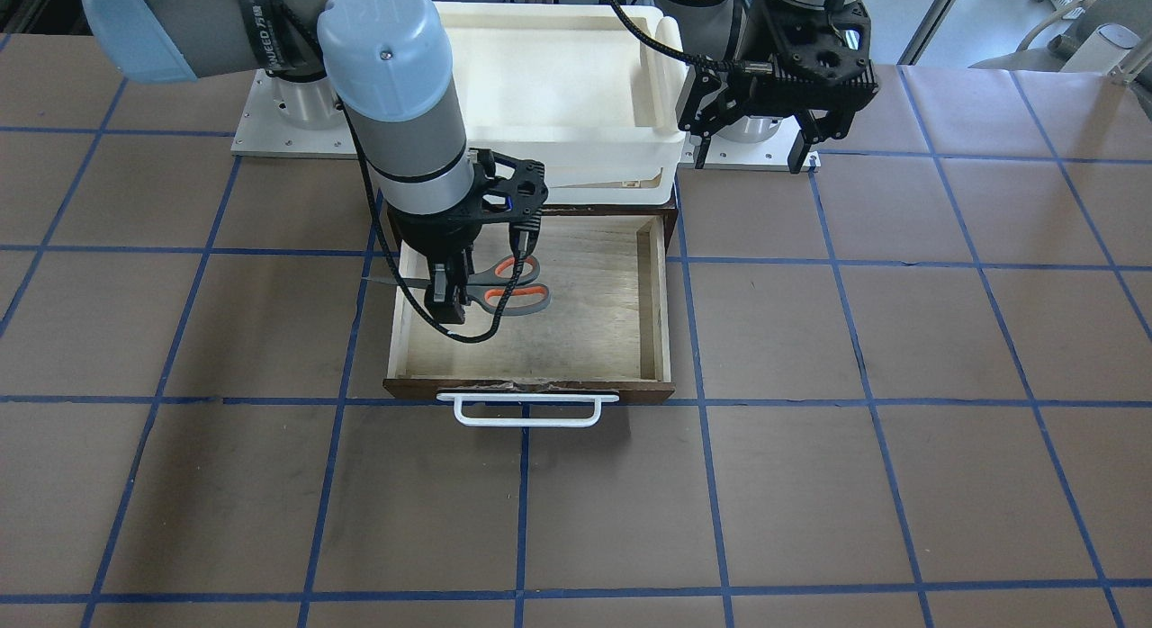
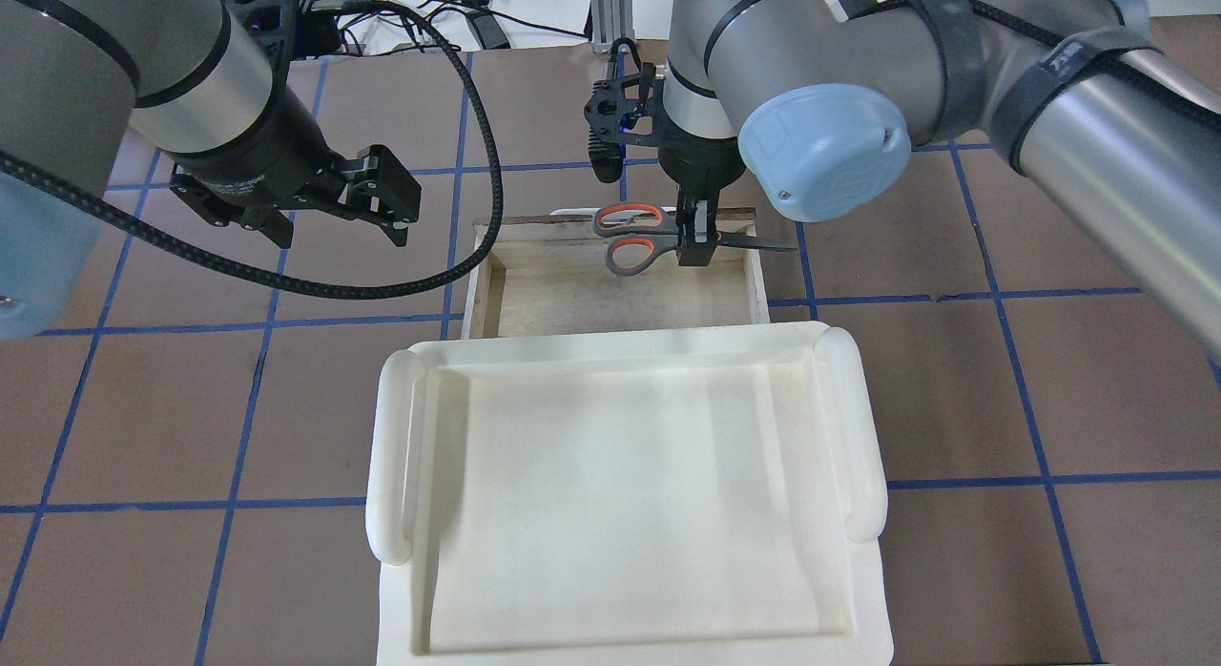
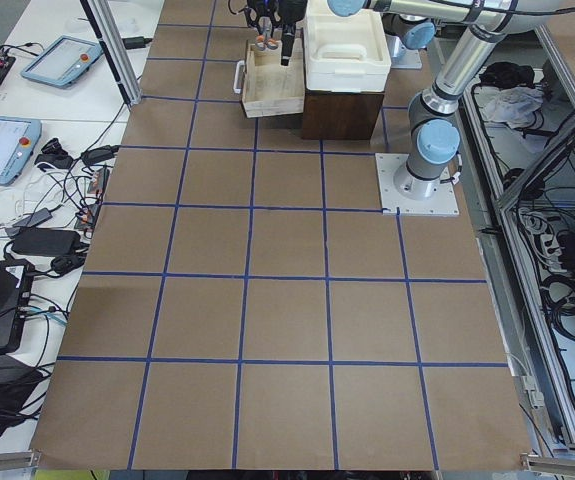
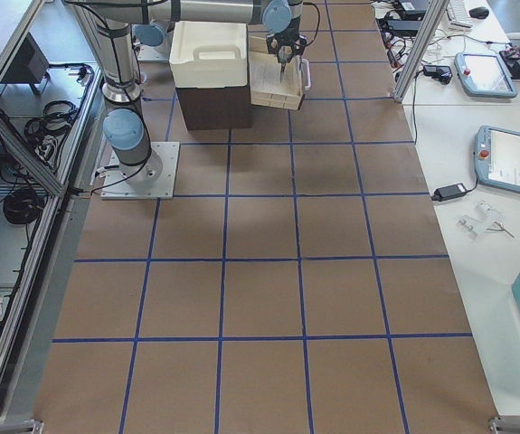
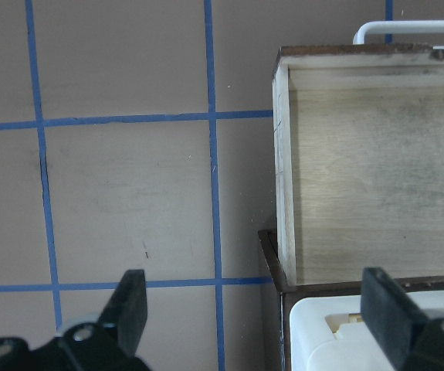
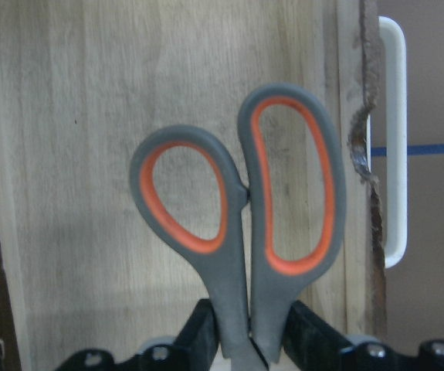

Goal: Put scissors in drawer and close it
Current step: 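Lift the scissors and carry them with the right gripper over the drawer, then lower the scissors into the drawer and open the right gripper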

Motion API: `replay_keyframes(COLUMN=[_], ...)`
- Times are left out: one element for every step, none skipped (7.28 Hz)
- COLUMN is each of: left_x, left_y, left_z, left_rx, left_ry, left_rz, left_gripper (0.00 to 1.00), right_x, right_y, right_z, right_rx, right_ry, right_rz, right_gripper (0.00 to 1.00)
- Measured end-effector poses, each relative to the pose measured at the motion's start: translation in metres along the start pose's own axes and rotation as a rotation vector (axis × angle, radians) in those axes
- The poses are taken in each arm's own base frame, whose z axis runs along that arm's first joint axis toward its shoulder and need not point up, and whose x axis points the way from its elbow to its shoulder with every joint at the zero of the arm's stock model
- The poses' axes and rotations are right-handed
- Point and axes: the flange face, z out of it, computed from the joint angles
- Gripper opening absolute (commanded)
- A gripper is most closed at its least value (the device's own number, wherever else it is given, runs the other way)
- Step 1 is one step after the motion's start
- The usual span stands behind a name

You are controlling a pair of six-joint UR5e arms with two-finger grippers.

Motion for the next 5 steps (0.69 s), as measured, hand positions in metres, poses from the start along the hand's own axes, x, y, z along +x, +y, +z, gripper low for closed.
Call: replay_keyframes(left_x=[0.000,0.000,0.000,0.000,-0.001], left_y=[0.002,0.003,0.004,0.004,0.004], left_z=[-0.003,-0.005,-0.005,-0.005,-0.005], left_rx=[0.008,0.012,0.009,0.007,0.006], left_ry=[0.001,0.002,0.002,-0.001,-0.002], left_rz=[0.001,0.003,0.007,0.008,0.006], left_gripper=[1.00,1.00,1.00,1.00,1.00], right_x=[-0.008,-0.015,-0.019,-0.020,-0.019], right_y=[-0.018,-0.035,-0.047,-0.055,-0.059], right_z=[0.009,0.019,0.030,0.041,0.051], right_rx=[-0.004,-0.009,-0.014,-0.022,-0.030], right_ry=[-0.011,-0.019,-0.026,-0.033,-0.045], right_rz=[0.012,0.010,0.003,-0.004,-0.006], right_gripper=[0.00,0.00,0.00,0.00,0.00])
